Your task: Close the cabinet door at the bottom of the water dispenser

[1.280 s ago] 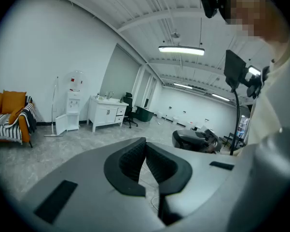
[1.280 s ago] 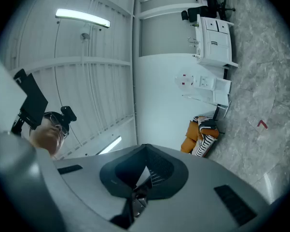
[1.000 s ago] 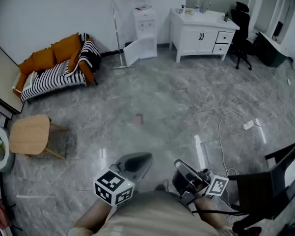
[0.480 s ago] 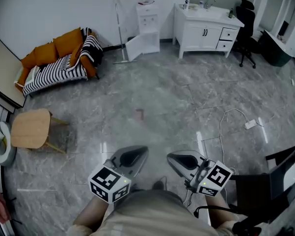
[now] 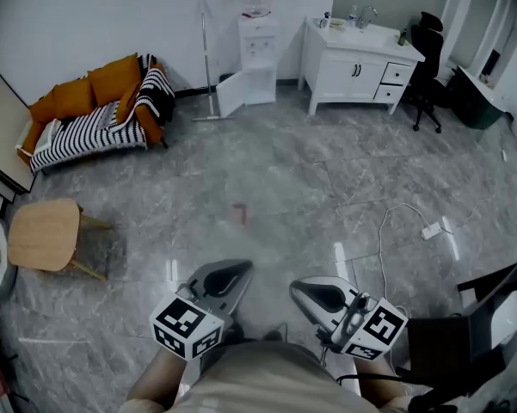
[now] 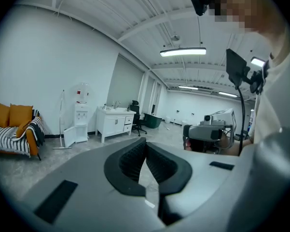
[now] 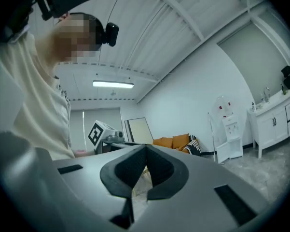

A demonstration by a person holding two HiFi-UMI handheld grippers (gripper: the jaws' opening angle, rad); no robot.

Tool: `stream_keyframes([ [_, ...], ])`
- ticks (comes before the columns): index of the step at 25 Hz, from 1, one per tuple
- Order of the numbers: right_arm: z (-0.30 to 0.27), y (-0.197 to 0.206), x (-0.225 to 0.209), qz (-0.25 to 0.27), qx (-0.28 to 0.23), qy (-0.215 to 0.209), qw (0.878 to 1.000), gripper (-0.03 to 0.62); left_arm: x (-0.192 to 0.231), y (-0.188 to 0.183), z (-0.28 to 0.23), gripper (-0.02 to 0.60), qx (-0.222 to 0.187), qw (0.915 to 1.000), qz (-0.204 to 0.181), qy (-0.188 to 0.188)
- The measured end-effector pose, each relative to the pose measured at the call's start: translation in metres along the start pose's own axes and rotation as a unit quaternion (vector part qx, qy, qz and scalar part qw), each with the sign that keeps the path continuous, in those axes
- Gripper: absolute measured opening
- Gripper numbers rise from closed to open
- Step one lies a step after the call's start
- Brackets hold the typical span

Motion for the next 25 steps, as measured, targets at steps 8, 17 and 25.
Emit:
stream_keyframes([
  [8, -0.083, -0.003, -0.016, -0.084, -0.032, 0.032, 0.995, 0.012, 0.083, -0.015, 0.015, -0.008, -0.018, 0.9994, 0.002, 0.031],
  [17, -0.185, 0.001, -0.029, -0.129, -0.048, 0.066, 0.988, 0.012, 0.19, -0.024, 0.049, -0.008, -0.024, 0.9991, 0.015, 0.032],
  [25, -0.238, 0.011, -0.029, -0.17, -0.022, 0.029, 0.985, 0.012, 0.227, -0.017, 0.061, -0.008, -0.02, 0.9986, 0.033, 0.035],
])
Point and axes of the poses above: the fingertips, and each gripper's own axes: z backward along the fingers, x to its left, y out of its underside, the point moved 2 cm from there along z, backward along the fingers, and after that the axes turned 3 degrees about y, right-handed, at the moved point
